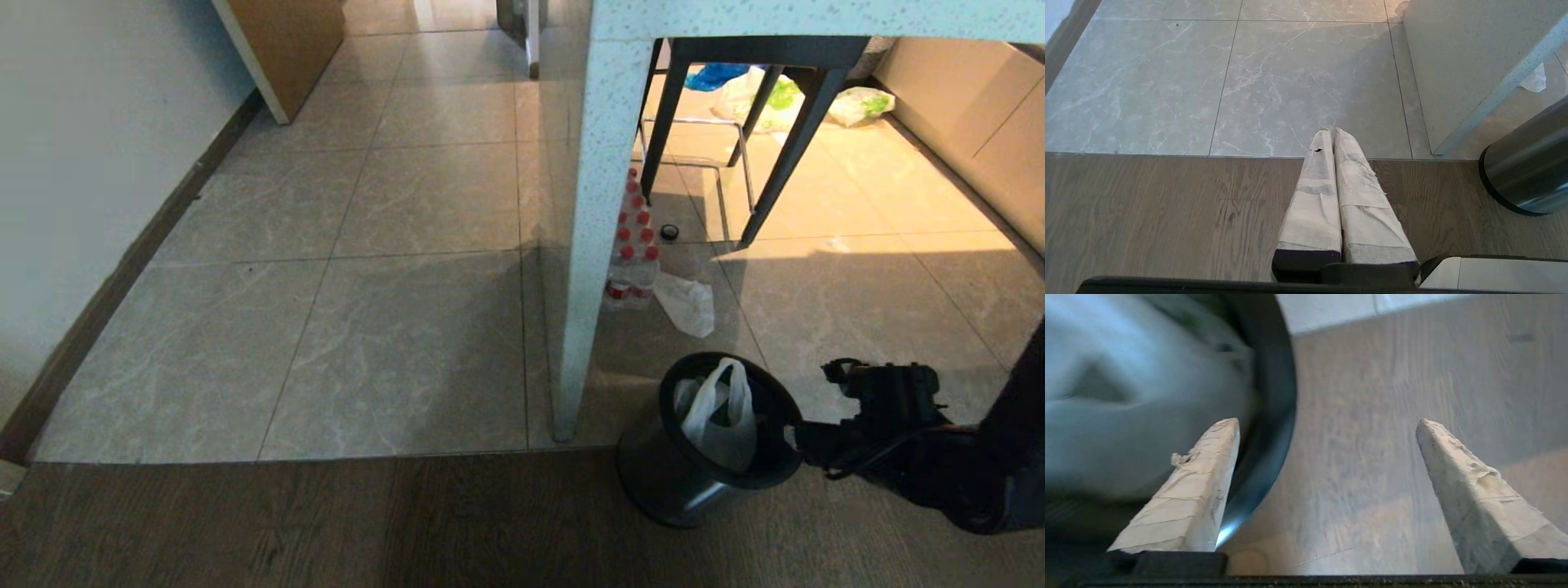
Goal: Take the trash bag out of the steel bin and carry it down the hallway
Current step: Place the outer trash can on the ground
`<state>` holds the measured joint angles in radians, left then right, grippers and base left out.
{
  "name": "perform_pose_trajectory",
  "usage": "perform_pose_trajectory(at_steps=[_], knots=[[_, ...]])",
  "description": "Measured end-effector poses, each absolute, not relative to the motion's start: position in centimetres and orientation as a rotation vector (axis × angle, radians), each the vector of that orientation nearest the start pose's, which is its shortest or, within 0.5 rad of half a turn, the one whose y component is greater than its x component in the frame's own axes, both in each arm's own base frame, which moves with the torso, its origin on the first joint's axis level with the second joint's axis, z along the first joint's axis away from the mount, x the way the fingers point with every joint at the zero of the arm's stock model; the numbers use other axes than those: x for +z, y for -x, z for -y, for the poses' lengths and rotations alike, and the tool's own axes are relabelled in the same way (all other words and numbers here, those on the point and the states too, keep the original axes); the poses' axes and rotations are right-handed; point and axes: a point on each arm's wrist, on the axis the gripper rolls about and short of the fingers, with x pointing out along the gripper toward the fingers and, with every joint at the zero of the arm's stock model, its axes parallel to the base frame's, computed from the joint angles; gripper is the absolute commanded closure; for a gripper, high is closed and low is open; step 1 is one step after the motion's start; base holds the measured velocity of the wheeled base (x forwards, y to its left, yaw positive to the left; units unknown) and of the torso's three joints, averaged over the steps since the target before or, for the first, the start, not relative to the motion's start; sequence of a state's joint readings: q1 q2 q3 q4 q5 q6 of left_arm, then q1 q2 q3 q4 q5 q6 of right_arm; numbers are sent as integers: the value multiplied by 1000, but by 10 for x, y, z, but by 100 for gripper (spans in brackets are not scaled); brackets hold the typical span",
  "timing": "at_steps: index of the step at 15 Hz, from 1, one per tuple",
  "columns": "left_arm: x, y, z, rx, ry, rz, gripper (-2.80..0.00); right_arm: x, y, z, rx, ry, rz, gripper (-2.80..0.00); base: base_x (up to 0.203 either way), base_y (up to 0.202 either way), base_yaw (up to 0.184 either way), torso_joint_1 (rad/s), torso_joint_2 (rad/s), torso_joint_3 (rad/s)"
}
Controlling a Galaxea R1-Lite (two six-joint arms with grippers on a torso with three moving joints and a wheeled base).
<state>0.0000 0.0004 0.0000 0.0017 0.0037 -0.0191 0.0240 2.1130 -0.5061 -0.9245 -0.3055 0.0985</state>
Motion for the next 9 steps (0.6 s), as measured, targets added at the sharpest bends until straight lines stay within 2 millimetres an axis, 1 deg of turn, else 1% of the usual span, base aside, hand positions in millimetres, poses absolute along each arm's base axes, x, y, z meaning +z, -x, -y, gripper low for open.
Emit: perform_pose_trajectory(at_steps=[2,3,4,6,7,9], knots=[[75,23,0,4,19,-2,0,-1,-320,0,-358,20,-644,-280,0,0,0,0,0,0],[75,23,0,4,20,-2,0,-6,-326,0,-368,16,-626,-280,0,0,0,0,0,0],[75,23,0,4,19,-2,0,-12,-328,0,-370,18,-635,-280,0,0,0,0,0,0],[75,23,0,3,19,-2,0,-16,-339,0,-371,9,-602,-280,0,0,0,0,0,0],[75,23,0,4,19,-2,0,-18,-340,0,-371,8,-602,0,0,0,0,0,0,0],[75,23,0,4,19,-2,0,-21,-342,0,-371,8,-605,0,0,0,0,0,0,0]])
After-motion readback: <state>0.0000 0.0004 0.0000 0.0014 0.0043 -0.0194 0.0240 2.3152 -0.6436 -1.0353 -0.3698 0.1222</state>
